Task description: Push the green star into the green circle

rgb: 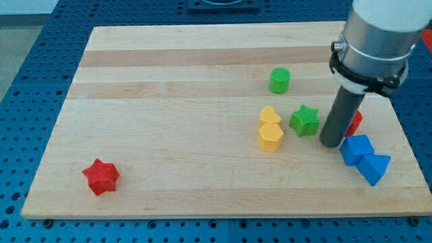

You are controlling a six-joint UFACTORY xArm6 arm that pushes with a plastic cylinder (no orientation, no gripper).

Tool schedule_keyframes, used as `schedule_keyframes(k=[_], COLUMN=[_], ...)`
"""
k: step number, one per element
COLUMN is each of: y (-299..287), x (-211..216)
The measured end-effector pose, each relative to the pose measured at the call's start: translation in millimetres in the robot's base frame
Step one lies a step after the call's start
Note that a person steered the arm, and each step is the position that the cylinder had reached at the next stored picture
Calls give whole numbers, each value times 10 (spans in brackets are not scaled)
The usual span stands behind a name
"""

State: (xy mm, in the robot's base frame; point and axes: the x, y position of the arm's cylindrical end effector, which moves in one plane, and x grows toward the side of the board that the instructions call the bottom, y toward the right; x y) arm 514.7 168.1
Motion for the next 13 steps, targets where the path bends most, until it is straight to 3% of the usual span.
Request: schedule_keyframes(k=[1, 2, 4, 6, 7, 8, 9, 11, 13], y=[-190, -489, -832, -923, -597, -303, -448, -846, -1635], x=[60, -346, -2186, -2024, -2008, -2565, -2932, -2645, -2483])
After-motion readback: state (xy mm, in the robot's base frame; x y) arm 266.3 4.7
